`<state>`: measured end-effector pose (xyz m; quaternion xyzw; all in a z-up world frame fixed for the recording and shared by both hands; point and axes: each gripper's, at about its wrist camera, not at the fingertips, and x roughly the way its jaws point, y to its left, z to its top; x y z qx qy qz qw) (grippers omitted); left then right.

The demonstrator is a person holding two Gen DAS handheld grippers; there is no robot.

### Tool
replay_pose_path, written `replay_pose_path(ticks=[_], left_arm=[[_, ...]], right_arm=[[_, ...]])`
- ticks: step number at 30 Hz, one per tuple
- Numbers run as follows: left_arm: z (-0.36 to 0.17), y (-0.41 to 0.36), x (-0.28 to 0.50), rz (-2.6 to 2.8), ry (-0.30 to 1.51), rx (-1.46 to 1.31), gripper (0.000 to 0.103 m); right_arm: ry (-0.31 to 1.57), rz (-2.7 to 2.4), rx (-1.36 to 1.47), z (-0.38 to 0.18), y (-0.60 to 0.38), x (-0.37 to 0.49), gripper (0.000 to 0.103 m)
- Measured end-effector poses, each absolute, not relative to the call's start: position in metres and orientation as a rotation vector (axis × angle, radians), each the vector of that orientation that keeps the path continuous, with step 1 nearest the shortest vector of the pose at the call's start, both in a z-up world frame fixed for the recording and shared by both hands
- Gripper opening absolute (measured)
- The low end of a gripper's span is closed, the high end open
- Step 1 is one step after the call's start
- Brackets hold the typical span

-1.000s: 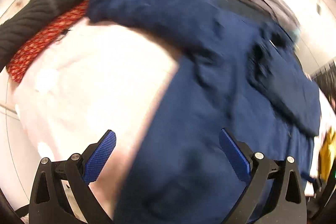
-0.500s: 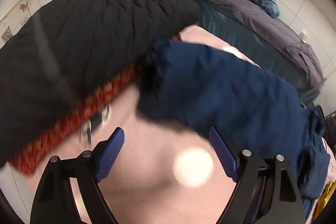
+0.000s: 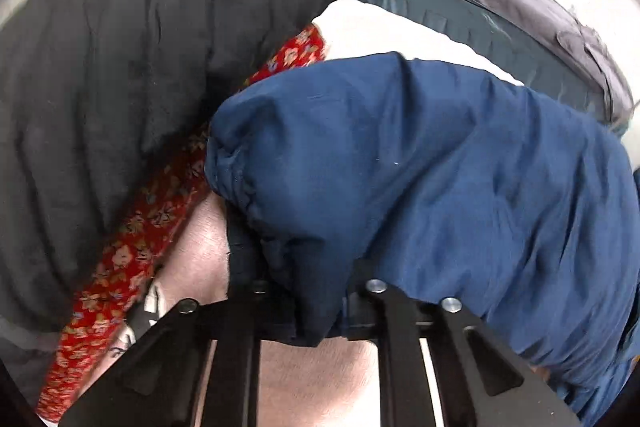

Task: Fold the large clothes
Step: 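Grasp a jacket sleeve with the left tool and fold it across the body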

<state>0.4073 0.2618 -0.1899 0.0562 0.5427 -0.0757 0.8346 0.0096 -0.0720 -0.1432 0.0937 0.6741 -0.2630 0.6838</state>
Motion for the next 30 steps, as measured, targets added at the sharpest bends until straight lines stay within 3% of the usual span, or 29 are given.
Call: replay_pose_path(ticks=[4, 11, 23, 30], left_arm=[[-0.134, 0.262, 0.387, -0.164, 0.993, 0.192, 0.010], [-0.018, 0.334, 0.366, -0.005, 0.797, 0.061, 0.010], [-0.044, 0.348, 0.329, 0.126, 0.934, 0.052, 0.010], [-0.010, 0.255, 0.313, -0.064, 0.897, 0.090, 0.010]], right_arm=[[1.499, -0.563, 0.186, -0.145, -0.067, 0.020, 0.097], [1.478, -0.487, 0.162, -0.146, -0.056, 0.043, 0.097], [1.421, -0.433, 0.186, -0.143, -0.073, 0.054, 0.097], [1.390, -0.466, 0.269, -0.142, -0.100, 0.034, 0.097]])
